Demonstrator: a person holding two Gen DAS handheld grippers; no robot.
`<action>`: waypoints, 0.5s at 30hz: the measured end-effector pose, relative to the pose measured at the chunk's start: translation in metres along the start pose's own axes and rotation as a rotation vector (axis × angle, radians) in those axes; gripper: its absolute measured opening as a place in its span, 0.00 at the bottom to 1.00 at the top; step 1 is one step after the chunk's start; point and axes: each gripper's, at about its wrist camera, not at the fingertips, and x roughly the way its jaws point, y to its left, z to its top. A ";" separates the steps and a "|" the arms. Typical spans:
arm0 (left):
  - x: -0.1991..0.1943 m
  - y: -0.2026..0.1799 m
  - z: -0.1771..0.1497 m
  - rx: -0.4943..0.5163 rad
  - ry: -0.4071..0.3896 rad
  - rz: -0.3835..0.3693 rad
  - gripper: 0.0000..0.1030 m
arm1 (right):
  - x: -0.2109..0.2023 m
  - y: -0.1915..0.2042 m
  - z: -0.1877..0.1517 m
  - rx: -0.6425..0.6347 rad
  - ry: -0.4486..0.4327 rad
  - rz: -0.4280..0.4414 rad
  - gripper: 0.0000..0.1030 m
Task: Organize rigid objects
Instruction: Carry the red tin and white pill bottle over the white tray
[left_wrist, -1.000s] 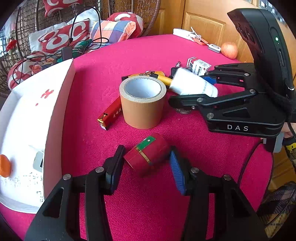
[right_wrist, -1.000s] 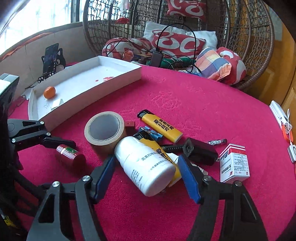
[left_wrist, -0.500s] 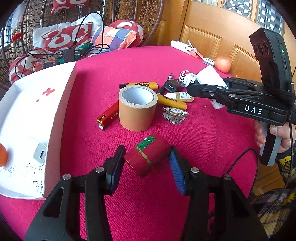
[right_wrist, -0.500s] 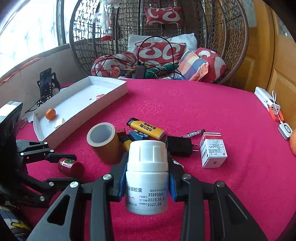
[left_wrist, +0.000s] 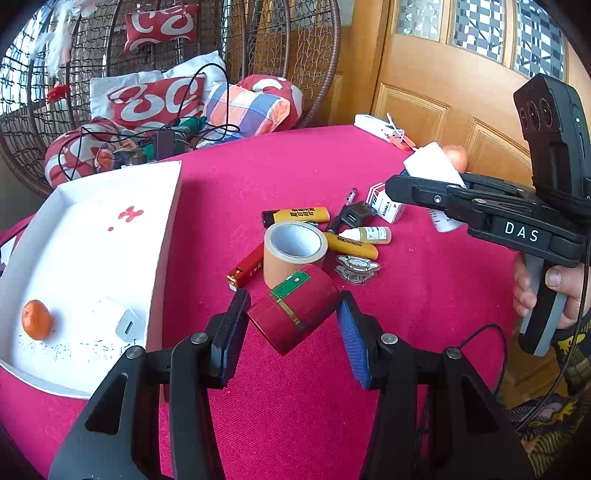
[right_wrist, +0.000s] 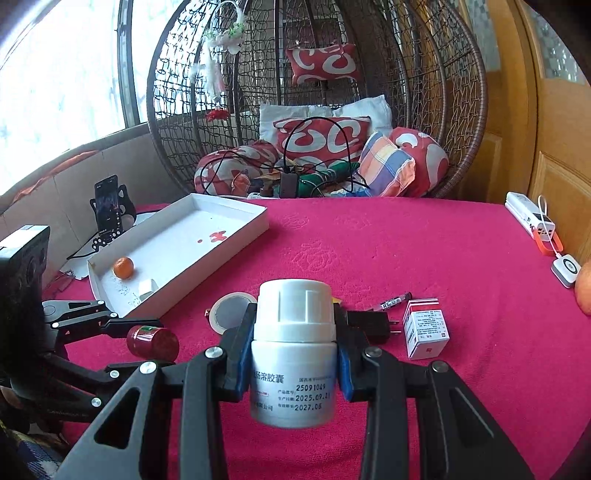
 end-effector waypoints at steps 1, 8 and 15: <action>-0.002 0.003 0.000 -0.008 -0.004 0.005 0.47 | -0.001 0.001 0.001 0.001 -0.004 0.002 0.35; -0.019 0.019 0.001 -0.056 -0.053 0.040 0.47 | -0.001 0.009 0.010 0.019 -0.033 0.047 0.35; -0.031 0.034 -0.002 -0.104 -0.087 0.058 0.47 | 0.006 0.020 0.016 0.004 -0.023 0.062 0.35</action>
